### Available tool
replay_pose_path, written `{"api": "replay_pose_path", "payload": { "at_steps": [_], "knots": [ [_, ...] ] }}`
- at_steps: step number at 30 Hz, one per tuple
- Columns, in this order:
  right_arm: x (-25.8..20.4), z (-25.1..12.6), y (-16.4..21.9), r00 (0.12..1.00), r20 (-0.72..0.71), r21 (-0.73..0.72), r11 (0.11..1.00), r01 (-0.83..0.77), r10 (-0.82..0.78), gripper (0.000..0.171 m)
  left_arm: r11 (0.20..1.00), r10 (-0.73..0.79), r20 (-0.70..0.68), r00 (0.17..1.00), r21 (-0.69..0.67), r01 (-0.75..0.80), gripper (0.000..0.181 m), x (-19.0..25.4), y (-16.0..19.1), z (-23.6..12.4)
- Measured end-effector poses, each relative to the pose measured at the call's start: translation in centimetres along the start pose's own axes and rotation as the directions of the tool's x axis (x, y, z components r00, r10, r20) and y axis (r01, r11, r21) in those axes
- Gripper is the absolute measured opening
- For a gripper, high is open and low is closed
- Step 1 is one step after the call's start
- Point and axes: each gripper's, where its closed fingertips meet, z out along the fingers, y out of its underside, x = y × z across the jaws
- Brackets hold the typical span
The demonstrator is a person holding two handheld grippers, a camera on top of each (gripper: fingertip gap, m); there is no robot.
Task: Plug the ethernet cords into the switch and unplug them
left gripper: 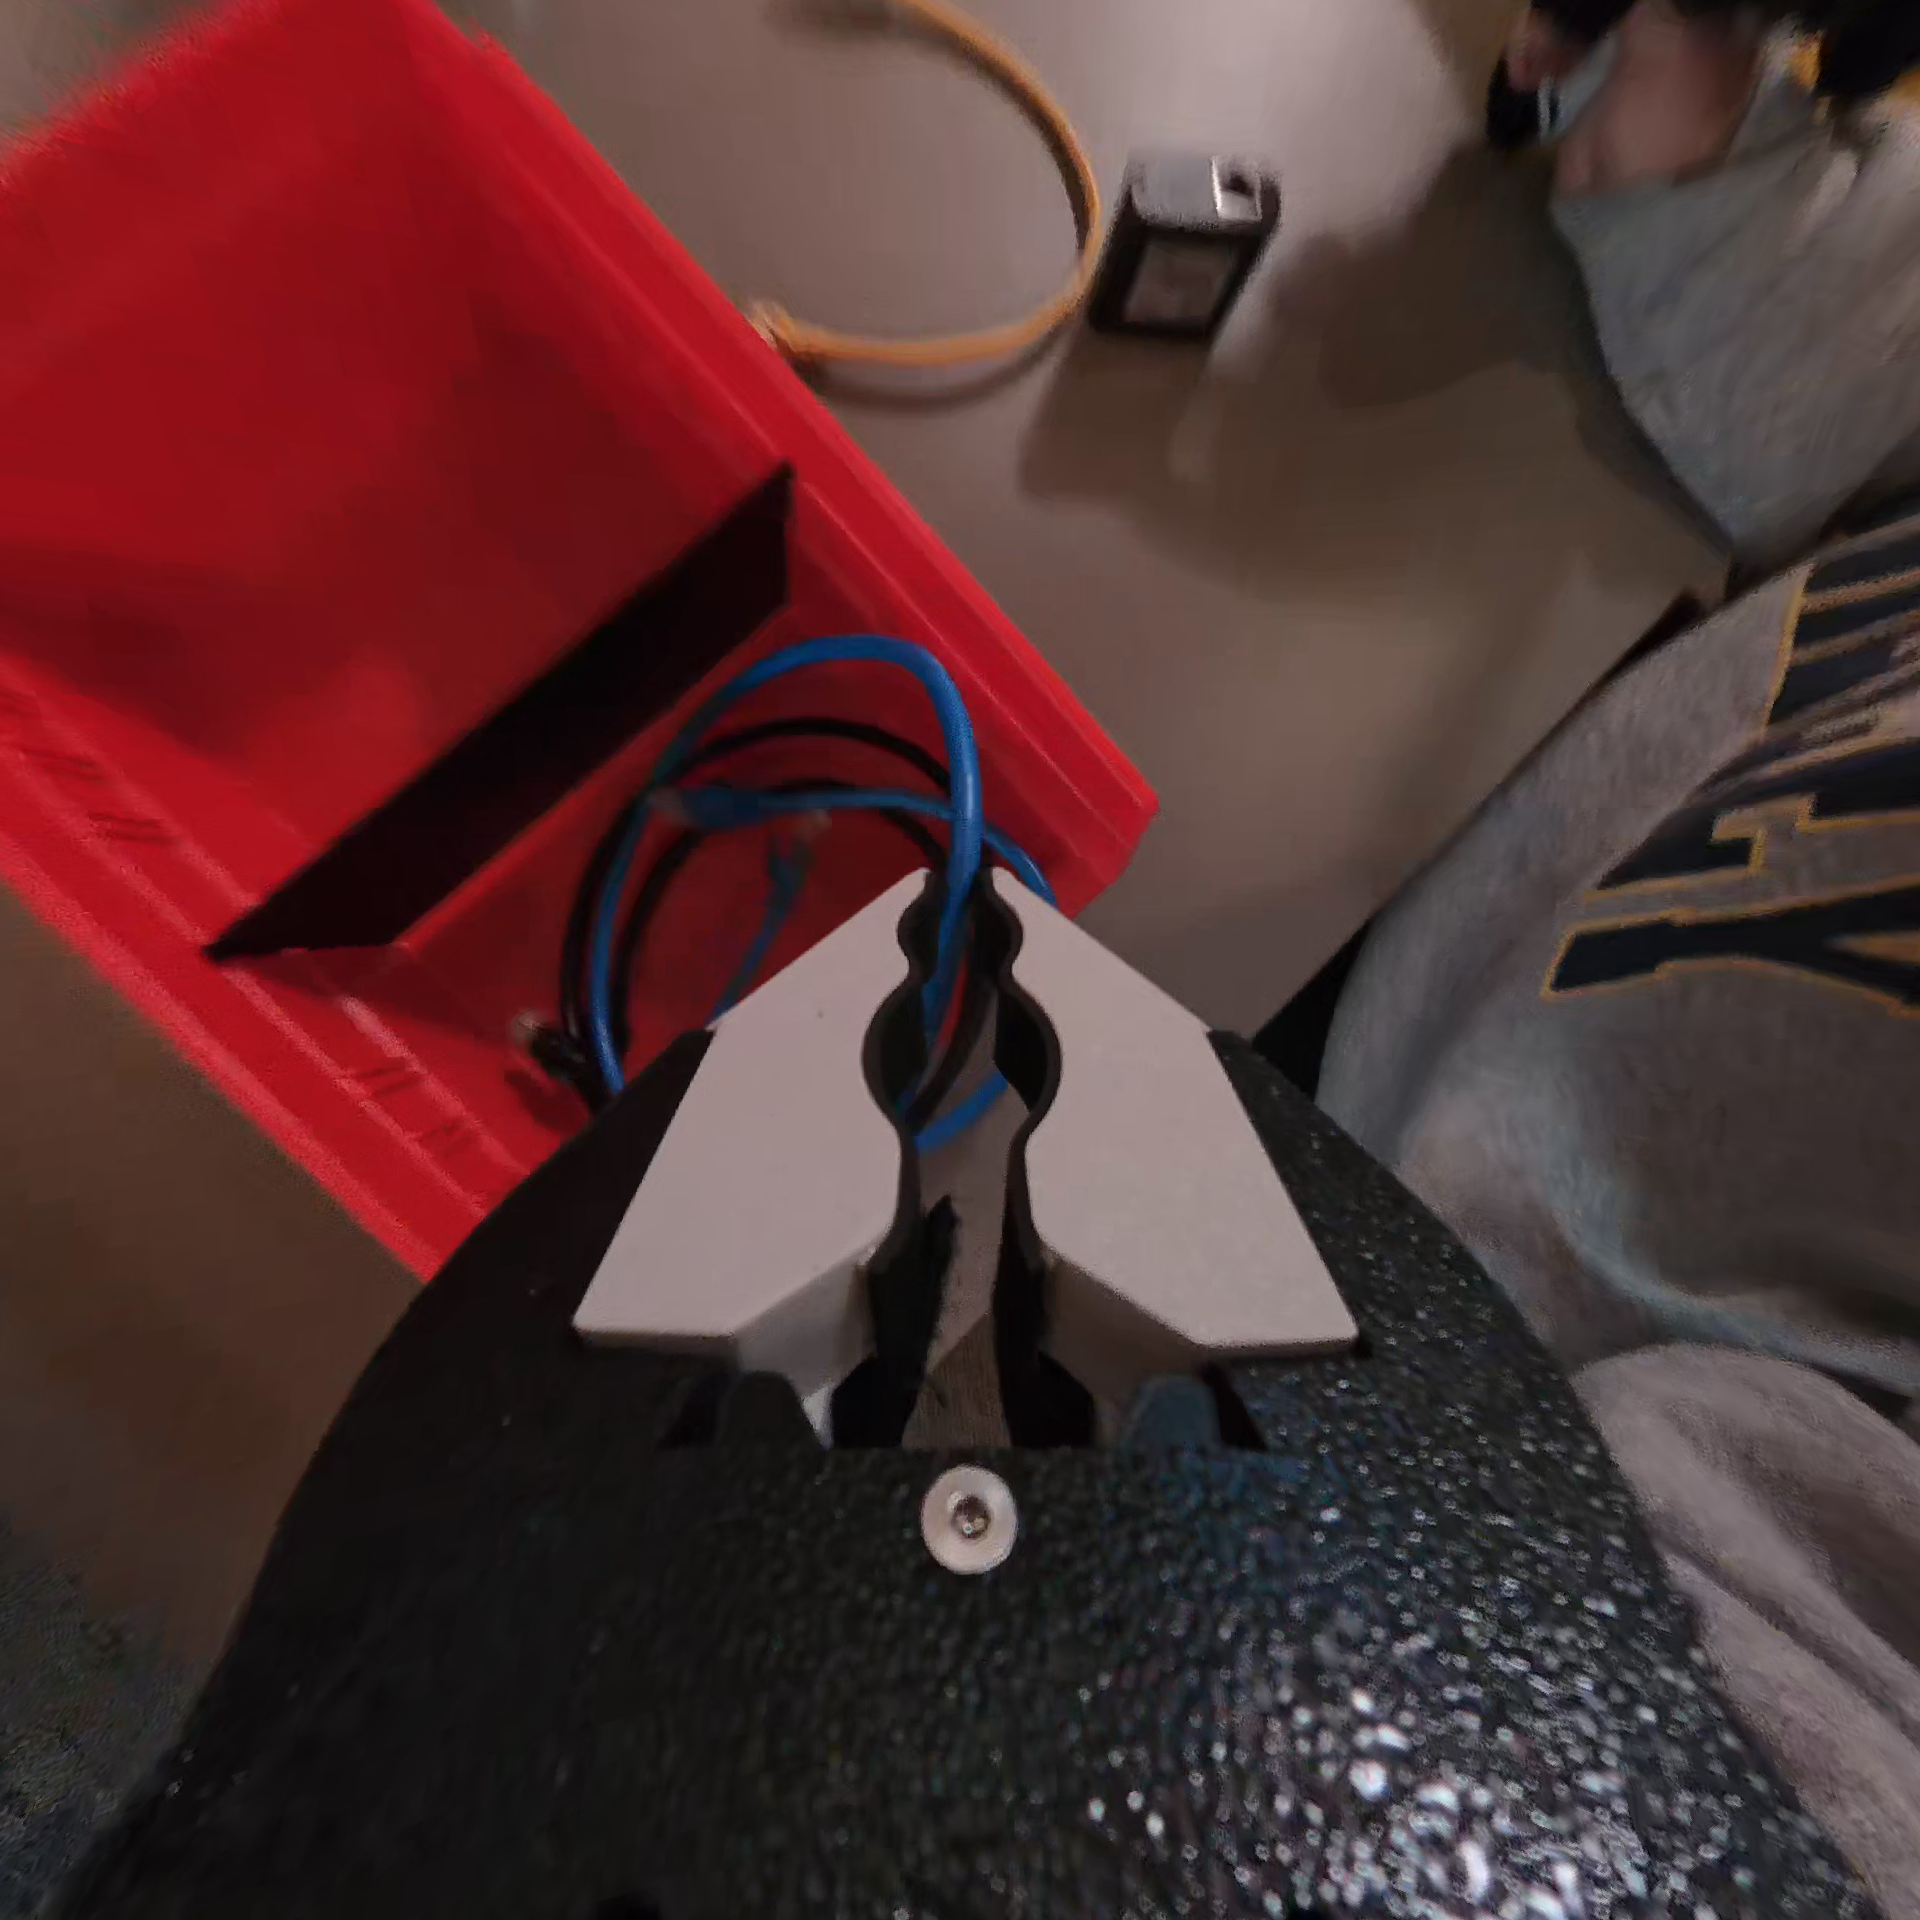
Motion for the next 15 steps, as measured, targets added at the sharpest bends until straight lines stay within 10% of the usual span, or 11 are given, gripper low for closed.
{"api": "replay_pose_path", "payload": {
  "at_steps": [8,15],
  "knots": [
    [0.2,0.0,0.1,1.000,-0.002,-0.001,1.000,-0.008,0.008,0.047,0.889,-0.065,0.310,0.949,0.450,-0.086,0.003,-2.8,-8.0,-7.8],
    [0.4,0.0,0.2,1.000,-0.009,0.001,1.000,-0.008,0.008,0.047,0.589,0.017,0.553,0.833,0.667,-0.455,0.003,2.8,-18.3,-16.4]
  ]
}}
